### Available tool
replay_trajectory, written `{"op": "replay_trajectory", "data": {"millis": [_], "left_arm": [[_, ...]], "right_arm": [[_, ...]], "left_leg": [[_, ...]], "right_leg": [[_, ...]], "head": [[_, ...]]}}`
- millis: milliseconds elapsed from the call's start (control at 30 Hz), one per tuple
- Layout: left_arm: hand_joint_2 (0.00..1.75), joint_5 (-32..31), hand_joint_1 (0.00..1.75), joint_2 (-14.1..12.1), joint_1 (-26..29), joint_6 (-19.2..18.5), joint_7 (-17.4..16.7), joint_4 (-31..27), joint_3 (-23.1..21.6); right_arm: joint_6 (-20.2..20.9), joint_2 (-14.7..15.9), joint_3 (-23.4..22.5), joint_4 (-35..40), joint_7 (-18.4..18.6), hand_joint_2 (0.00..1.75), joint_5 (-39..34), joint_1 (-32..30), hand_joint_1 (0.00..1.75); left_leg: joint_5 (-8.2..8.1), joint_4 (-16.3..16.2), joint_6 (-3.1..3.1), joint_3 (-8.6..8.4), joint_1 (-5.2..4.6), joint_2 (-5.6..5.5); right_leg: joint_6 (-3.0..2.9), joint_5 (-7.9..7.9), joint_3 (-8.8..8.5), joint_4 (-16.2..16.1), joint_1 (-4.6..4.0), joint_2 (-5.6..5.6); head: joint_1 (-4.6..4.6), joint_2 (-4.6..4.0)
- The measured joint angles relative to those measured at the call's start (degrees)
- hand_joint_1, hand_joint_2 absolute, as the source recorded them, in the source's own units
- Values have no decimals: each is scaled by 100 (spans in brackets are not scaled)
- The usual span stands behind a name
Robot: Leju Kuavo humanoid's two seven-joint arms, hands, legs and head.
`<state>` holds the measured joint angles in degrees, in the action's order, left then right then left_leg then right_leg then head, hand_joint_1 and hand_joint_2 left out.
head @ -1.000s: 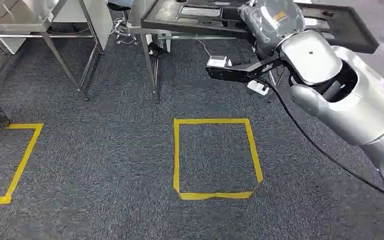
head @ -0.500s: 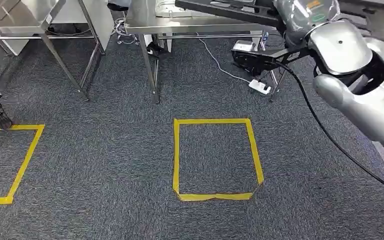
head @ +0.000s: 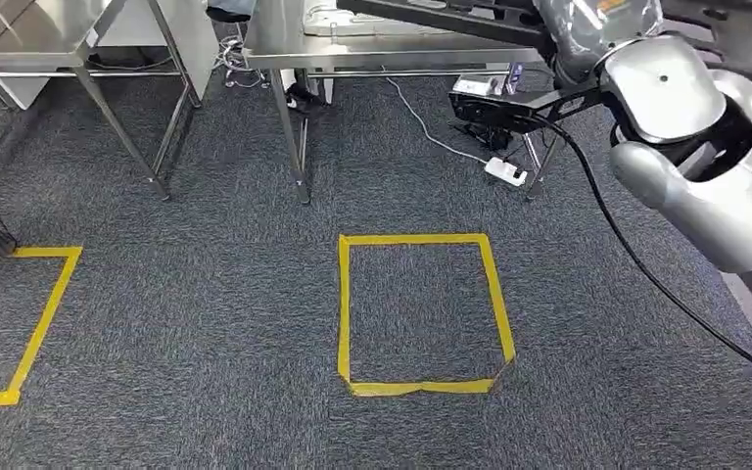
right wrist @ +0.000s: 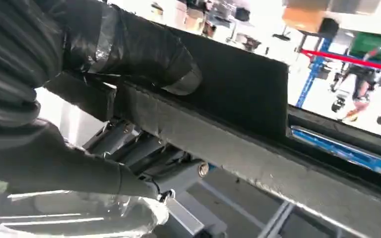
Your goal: Take the parts from the cabinet and place them on the table.
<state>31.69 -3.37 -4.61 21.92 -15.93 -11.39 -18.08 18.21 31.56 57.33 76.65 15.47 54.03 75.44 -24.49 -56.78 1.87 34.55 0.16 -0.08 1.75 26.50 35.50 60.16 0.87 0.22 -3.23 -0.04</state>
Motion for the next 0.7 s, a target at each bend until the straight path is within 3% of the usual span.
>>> {"op": "replay_trajectory", "data": {"millis": [33, 100, 133, 167, 200, 267, 300, 333, 367, 433, 500, 533, 600, 633, 667, 700], "left_arm": [[175, -2, 0, 0, -12, 0, 0, 0, 0], [175, -13, 0, 2, -25, 0, -7, 0, -2], [175, -17, 0, 2, -23, 0, -9, 0, -2], [175, -17, 0, 2, -17, -2, -9, 0, -4], [175, -20, 0, 2, -9, -11, -9, 0, -2], [175, -20, 0, 4, -10, -42, -7, 0, -4], [175, -22, 0, 0, -8, -52, -2, 0, -4], [175, -24, 0, -7, -27, -54, 6, 0, -4], [175, -26, 0, -7, -26, -55, 13, 0, -4], [175, -26, 0, 0, -26, -63, 20, 0, -7], [175, -20, 0, 2, -22, -61, 20, 0, -7], [175, -13, 0, 4, -26, -59, 20, 0, -7], [175, 17, 0, 2, -38, -50, 11, 0, -9], [175, 26, 0, 4, -38, -50, 4, 0, -9], [175, 35, 0, 9, -37, -50, -11, 0, -9], [175, 39, 0, 13, -33, -48, -28, 0, -9]], "right_arm": [[-2, 0, -2, 0, -7, 175, 2, 26, 175], [-4, 9, -7, -7, -9, 175, 7, 16, 175], [-2, 9, -7, -13, -11, 175, 7, -18, 175], [-2, 11, -7, -20, -13, 175, 7, -46, 175], [-2, 11, -7, -26, -26, 175, 7, -63, 175], [-9, 11, -7, -37, -42, 175, 9, -51, 175], [-15, 11, -7, -46, -48, 175, 15, -57, 175], [-35, 0, -7, -57, -66, 175, 22, -44, 175], [-55, -17, -4, -83, -96, 175, 39, -66, 175], [-122, -92, -2, -173, -146, 175, 76, -95, 175], [-182, -175, -2, -247, -181, 175, 116, -84, 175], [-234, -234, -2, -300, -197, 175, 133, -78, 175], [-297, -367, 0, -404, -251, 175, 164, -78, 175], [-304, -424, 13, -459, -282, 175, 170, -82, 175], [-308, -490, 18, -516, -315, 175, 175, -87, 175], [-313, -555, 20, -562, -345, 175, 181, -86, 175]], "left_leg": [[1, 10, 27, -10, 5, 2], [-13, -5, 50, -12, 4, -3], [-29, -20, 52, -12, 4, -7], [-49, -36, 50, -15, 9, -9], [-76, -67, 26, -21, 21, -18], [-166, -175, -31, -24, 48, -30], [-218, -224, -79, -4, 43, -34], [-255, -315, -123, 50, 3, -47], [-248, -281, -142, 52, 9, -49], [-239, -252, -180, 27, 20, -50], [-343, -361, -232, 60, 34, -36], [-477, -613, -259, 184, 34, -22], [-812, -1496, -294, 662, 43, -23], [-898, -1863, -298, 889, 42, -23], [-837, -1973, -286, 1008, 42, -23], [-665, -1807, -260, 972, 40, -23]], "right_leg": [[11, 166, 135, 293, 9, 2], [36, 528, 592, 1161, 19, 2], [55, 588, 782, 1472, 26, 1], [69, 533, 861, 1550, 40, -2], [85, 320, 798, 1329, 62, -3], [118, -222, 379, 377, 102, -10], [134, -210, 246, 77, 111, -10], [93, -163, 181, 10, 63, 9], [16, -166, 203, 50, 72, 11], [-55, -160, 212, 51, 43, 21], [-134, -162, 167, 8, 82, 15], [-157, -156, 156, 5, 82, 15], [-200, -139, 145, 6, 64, 20], [-213, -129, 137, 6, 48, 21], [-226, -118, 124, 6, 32, 22], [-230, -106, 106, 6, 16, 25]], "head": [[18, 0], [26, 0], [22, 0], [33, 0], [33, 0], [35, 0], [37, 0], [50, 0], [40, 0], [37, 0], [28, 0], [6, 0], [4, 0], [2, 0], [4, 0], [2, 0]]}}
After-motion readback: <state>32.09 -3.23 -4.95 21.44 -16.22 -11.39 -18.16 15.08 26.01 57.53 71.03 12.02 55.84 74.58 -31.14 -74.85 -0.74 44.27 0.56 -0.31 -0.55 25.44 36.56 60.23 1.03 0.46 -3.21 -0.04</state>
